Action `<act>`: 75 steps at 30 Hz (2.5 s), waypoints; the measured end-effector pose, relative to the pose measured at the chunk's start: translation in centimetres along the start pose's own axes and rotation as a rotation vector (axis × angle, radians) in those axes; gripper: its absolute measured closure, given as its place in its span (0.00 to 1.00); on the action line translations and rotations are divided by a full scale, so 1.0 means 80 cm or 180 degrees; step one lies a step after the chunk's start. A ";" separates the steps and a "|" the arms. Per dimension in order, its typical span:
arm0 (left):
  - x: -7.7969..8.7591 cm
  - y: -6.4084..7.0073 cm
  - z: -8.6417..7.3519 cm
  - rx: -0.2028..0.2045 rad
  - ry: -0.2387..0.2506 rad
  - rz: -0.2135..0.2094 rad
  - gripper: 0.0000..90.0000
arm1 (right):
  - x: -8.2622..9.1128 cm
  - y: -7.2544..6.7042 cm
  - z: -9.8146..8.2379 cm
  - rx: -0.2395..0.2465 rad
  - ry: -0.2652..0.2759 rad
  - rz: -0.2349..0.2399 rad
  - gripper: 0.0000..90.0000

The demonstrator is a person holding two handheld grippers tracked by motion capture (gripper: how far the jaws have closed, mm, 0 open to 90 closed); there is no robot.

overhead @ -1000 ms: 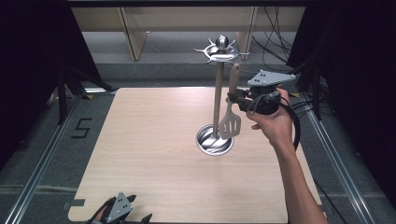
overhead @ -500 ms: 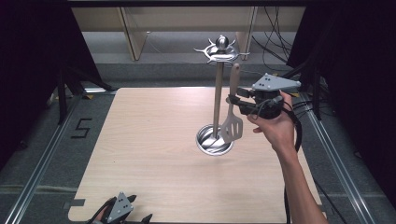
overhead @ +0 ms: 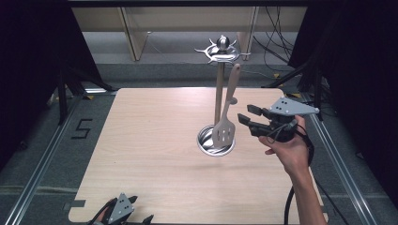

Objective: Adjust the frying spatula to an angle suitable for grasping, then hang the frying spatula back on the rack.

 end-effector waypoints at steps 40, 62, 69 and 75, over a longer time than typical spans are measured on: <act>0.001 -0.002 0.003 -0.0074 -0.0064 0.0013 0.19 | 0.021 0.008 -0.140 -0.0170 -0.0680 -0.0117 0.43; 0.000 0.000 0.003 -0.0072 -0.0063 0.0012 0.19 | 0.032 -0.006 -0.185 -0.0113 -0.0912 -0.0087 0.40; 0.001 0.000 0.002 -0.0081 -0.0080 0.0011 0.19 | 0.035 -0.003 -0.203 -0.0187 -0.1000 -0.0107 0.39; 0.000 -0.001 0.003 -0.0089 -0.0030 0.0040 0.19 | 0.039 -0.004 -0.208 -0.0157 -0.0999 -0.0110 0.39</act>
Point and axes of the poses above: each handheld gripper's, and its own axes: x roughly backward along the jaws, z roughly out of its top, y roughly to its right, the point moved 9 cm from there along -x, roughly forward along the jaws, and after that the axes turned 10 degrees about -z, right-handed, at the moved point
